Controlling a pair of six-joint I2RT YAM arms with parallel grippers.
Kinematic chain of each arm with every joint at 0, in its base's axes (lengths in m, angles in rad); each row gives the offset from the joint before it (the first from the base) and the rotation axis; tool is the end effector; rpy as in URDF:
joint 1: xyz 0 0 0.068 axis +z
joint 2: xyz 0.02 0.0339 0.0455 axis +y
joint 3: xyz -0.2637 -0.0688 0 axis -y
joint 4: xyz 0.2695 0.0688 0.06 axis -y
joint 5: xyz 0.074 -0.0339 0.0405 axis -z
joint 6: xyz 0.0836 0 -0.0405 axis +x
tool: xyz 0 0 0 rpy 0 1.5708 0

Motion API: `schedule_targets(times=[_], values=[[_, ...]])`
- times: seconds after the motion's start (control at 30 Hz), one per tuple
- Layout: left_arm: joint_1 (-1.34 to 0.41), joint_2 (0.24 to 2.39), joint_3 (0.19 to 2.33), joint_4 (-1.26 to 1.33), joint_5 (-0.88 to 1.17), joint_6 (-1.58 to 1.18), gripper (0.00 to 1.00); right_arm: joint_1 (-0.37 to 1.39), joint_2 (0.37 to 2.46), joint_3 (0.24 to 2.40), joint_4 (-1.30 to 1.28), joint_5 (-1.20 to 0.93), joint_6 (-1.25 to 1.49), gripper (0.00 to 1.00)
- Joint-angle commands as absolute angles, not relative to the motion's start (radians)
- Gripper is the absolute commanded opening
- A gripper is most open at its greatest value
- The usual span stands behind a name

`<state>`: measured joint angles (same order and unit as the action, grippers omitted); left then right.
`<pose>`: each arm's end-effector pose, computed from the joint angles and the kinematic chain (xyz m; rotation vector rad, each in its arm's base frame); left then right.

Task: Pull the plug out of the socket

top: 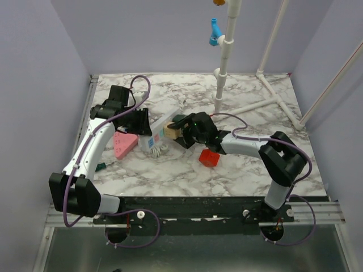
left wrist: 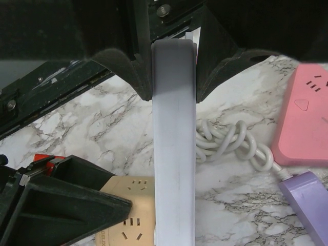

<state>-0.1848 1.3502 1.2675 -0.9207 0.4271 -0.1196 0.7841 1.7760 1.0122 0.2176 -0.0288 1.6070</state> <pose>0.3047 -0.0922 0.2818 0.2460 2.5617 -0.6641 0.3130 0.3156 0.1467 0.9731 2.2802 1.3102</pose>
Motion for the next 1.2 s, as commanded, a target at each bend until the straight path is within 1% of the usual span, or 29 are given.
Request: schedule_targets(times=[0.0, 0.1, 0.13, 0.17, 0.23, 0.27, 0.3, 0.37, 0.4, 0.53, 0.6, 0.9, 0.93, 1.03, 1.07, 1.13, 1.17], values=[[-0.184, 1.307, 1.265, -0.936, 0.503, -0.114, 0.0, 0.791, 1.804, 1.0, 0.289, 0.042, 1.669, 0.66], [-0.185, 1.302, 1.245, -0.93, 0.509, -0.099, 0.0, 0.792, 1.812, 0.996, 0.322, 0.031, 1.671, 0.47], [-0.186, 1.304, 1.243, -0.93, 0.514, -0.091, 0.0, 0.792, 1.814, 0.997, 0.328, 0.026, 1.671, 0.42], [-0.186, 1.308, 1.242, -0.931, 0.524, -0.083, 0.03, 0.792, 1.817, 0.996, 0.332, 0.021, 1.671, 0.38], [-0.186, 1.317, 1.24, -0.929, 0.547, -0.072, 0.22, 0.793, 1.824, 0.99, 0.36, 0.008, 1.671, 0.29], [-0.187, 1.32, 1.235, -0.925, 0.557, -0.067, 0.34, 0.793, 1.827, 0.989, 0.375, 0.006, 1.668, 0.26], [-0.188, 1.322, 1.23, -0.918, 0.561, -0.063, 0.54, 0.793, 1.83, 0.989, 0.383, 0.006, 1.665, 0.23], [-0.195, 1.327, 1.22, -0.91, 0.574, -0.045, 0.88, 0.793, 1.833, 0.984, 0.391, 0.007, 1.661, 0.19], [-0.198, 1.329, 1.213, -0.907, 0.586, -0.035, 0.98, 0.793, 1.835, 0.978, 0.4, -0.023, 1.663, 0.19], [-0.205, 1.372, 1.196, -0.92, 0.608, -0.007, 0.99, 0.793, 1.839, 0.974, 0.429, -0.033, 1.662, 0.18], [-0.22, 1.426, 1.191, -0.936, 0.548, 0.026, 0.99, 0.795, 1.838, 0.993, 0.423, -0.041, 1.641, 0.18], [-0.267, 1.482, 1.192, -0.891, 0.383, 0.063, 0.99, 0.811, 1.818, 1.037, 0.387, -0.06, 1.582, 0.18], [-0.269, 1.492, 1.196, -0.894, 0.383, 0.067, 0.95, 0.813, 1.816, 1.039, 0.384, -0.06, 1.578, 0.18], [-0.27, 1.506, 1.191, -0.879, 0.409, 0.077, 0.7, 0.817, 1.815, 1.046, 0.384, -0.07, 1.569, 0.18], [-0.271, 1.509, 1.189, -0.874, 0.412, 0.078, 0.6, 0.821, 1.815, 1.052, 0.383, -0.07, 1.559, 0.18], [-0.272, 1.526, 1.195, -0.875, 0.416, 0.08, 0.47, 0.833, 1.814, 1.08, 0.356, -0.068, 1.535, 0.18], [-0.272, 1.532, 1.198, -0.877, 0.416, 0.08, 0.43, 0.839, 1.814, 1.09, 0.35, -0.067, 1.525, 0.18]])
